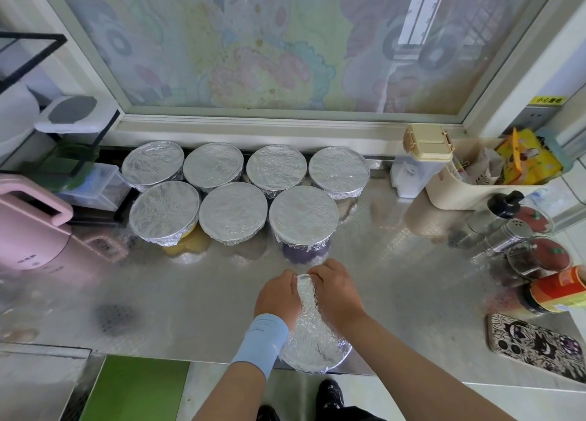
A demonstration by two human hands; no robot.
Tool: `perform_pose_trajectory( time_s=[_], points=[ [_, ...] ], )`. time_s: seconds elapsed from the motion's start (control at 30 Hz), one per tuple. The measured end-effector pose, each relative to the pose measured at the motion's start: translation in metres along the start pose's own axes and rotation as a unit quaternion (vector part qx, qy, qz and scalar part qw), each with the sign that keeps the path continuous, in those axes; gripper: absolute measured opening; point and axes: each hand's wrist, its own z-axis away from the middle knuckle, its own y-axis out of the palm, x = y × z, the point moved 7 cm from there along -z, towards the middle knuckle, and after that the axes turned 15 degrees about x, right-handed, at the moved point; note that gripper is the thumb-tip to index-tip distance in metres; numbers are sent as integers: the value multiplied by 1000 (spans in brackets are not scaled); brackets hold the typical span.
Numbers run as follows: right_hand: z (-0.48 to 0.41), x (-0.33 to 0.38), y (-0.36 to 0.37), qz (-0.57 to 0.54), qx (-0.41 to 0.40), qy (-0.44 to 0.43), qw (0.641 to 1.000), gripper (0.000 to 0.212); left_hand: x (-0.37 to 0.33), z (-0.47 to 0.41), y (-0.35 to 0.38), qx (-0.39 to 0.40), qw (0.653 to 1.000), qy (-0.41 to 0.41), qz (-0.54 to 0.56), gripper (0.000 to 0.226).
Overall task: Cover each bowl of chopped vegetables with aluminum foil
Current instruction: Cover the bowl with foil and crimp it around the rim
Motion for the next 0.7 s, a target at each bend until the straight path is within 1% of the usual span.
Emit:
perform_pose_trajectory(
  time_s=[0.07,0.13,0.2,0.27,0.33,0.4,0.47,0.57,0.7],
  points=[
    [-5,4,-1,19,9,-18,1000,14,0,3,-3,-17,1000,-12,2,28],
    [-10,10,-1,44,27,-46,998,17,-1,7,-4,-44,999,8,-3,27],
    [-13,15,0,64,28,-75,995,19,-8,8,-2,-50,996,60,-44,46],
    [-12,16,-4,78,1,-74,994,14,-12,8,-2,-45,993,90,-55,54],
    [-5,11,-11,86,-41,-56,994,10,-14,9,-1,-42,993,100,-44,54],
    [0,7,-13,91,-56,-51,993,9,-18,12,-1,-40,992,110,-48,53],
    [1,1,-13,79,-55,-44,994,9,-17,10,1,-48,991,112,-46,53],
    [-1,-8,-13,39,-53,-25,997,8,-19,10,2,-42,994,91,-38,49],
    [-3,-7,-12,40,-42,-50,997,9,-19,13,5,-44,996,69,-28,48]
  ],
)
